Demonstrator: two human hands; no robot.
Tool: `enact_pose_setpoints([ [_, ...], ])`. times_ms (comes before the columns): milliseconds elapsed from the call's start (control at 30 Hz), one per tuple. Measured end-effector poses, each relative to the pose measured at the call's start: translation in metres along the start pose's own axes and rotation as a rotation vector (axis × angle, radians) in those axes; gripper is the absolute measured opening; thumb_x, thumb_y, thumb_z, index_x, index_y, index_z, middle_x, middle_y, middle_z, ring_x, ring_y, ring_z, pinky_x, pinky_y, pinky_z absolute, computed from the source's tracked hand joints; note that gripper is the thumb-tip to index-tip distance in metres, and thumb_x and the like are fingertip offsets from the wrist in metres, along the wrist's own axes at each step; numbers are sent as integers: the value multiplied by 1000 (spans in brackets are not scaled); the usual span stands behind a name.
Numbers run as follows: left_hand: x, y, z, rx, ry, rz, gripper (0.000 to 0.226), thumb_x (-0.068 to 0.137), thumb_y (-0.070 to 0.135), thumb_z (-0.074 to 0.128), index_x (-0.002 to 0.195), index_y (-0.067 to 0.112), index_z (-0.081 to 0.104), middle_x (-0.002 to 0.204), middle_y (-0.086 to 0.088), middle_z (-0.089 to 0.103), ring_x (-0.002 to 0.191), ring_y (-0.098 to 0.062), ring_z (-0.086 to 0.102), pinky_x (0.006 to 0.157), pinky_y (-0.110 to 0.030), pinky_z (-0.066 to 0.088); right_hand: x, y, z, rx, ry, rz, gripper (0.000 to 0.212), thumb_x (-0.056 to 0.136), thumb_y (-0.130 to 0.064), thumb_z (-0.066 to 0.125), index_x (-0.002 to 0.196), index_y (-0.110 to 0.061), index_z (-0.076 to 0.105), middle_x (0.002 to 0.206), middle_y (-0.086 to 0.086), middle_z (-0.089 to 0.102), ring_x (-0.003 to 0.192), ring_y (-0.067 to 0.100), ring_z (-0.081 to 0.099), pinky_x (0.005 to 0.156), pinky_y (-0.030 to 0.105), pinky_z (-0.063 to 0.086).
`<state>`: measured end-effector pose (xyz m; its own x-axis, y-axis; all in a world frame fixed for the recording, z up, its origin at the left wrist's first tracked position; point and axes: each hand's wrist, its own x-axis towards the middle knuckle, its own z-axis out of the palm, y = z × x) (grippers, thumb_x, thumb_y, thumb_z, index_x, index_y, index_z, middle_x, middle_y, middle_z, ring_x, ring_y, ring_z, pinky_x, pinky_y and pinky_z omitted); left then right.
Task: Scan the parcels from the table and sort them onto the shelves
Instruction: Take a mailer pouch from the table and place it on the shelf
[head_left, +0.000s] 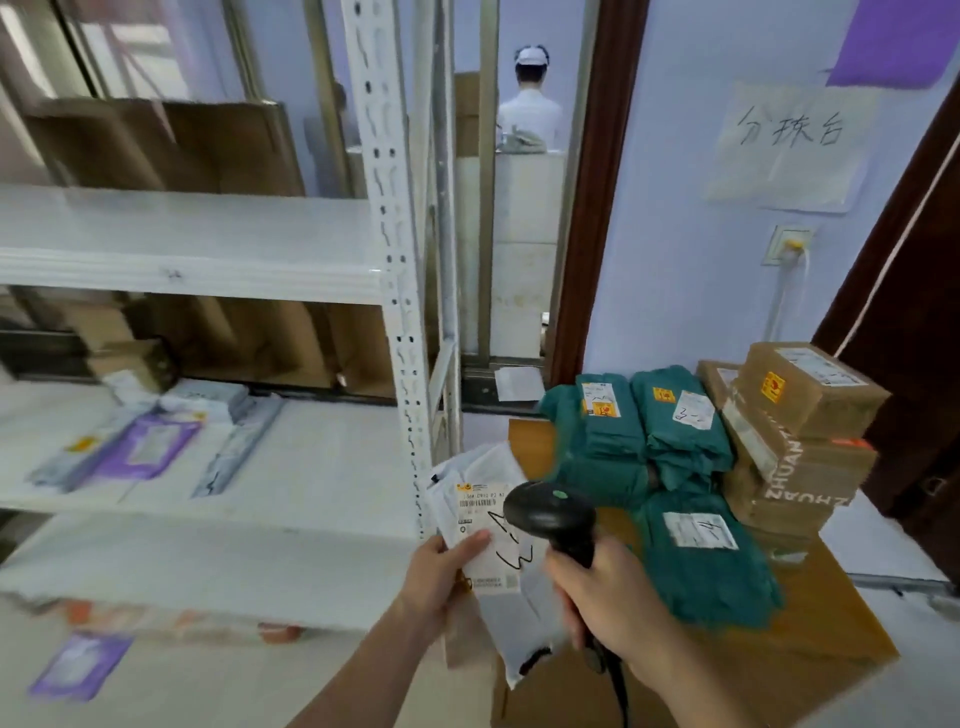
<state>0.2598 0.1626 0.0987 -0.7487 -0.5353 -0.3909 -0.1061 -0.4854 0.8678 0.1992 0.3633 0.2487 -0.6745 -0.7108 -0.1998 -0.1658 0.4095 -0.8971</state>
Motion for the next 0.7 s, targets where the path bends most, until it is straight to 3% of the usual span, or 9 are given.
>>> enact_pose_setpoints([
  [167, -56, 31, -102, -10, 140, 80, 43, 89, 19, 81, 127, 5, 67, 114, -14, 79, 107, -34, 75, 95, -47, 60, 3, -46, 90, 26, -128, -99, 23, 96, -13, 60, 74, -15, 55, 47, -2, 50, 38, 12, 48, 47, 26, 42],
  [367, -108, 80, -202, -59, 326, 224, 32, 91, 13, 79, 121, 6, 72, 111, -16, 79, 86, -26, 75, 62, -29, 57, 21, -106, 177, -19, -321, -203, 6, 97, -19, 59, 91, -19, 61, 49, -4, 58, 41, 5, 52, 48, 23, 45],
  [500, -131, 118, -254, -90, 482, 316, 35, 88, 18, 81, 121, 8, 72, 111, -11, 80, 101, -34, 77, 81, -39, 61, 32, -147, 218, -55, -386, -303, 5, 92, -19, 61, 88, -19, 62, 52, -3, 59, 43, 10, 54, 52, 30, 46],
  [600, -148, 146, -288, -106, 577, 371, 38, 86, 20, 83, 121, 12, 71, 110, -7, 81, 101, -31, 77, 76, -38, 59, 45, -179, 245, -37, -447, -334, 6, 92, -17, 60, 87, -14, 61, 52, 2, 56, 44, 25, 54, 48, 34, 47],
  [700, -164, 168, -321, -119, 654, 425, 39, 86, 21, 83, 122, 12, 71, 111, -7, 80, 100, -29, 78, 76, -37, 58, 60, -208, 272, -78, -499, -362, 7, 93, -18, 59, 88, -13, 61, 54, 6, 56, 44, 24, 54, 49, 33, 49],
])
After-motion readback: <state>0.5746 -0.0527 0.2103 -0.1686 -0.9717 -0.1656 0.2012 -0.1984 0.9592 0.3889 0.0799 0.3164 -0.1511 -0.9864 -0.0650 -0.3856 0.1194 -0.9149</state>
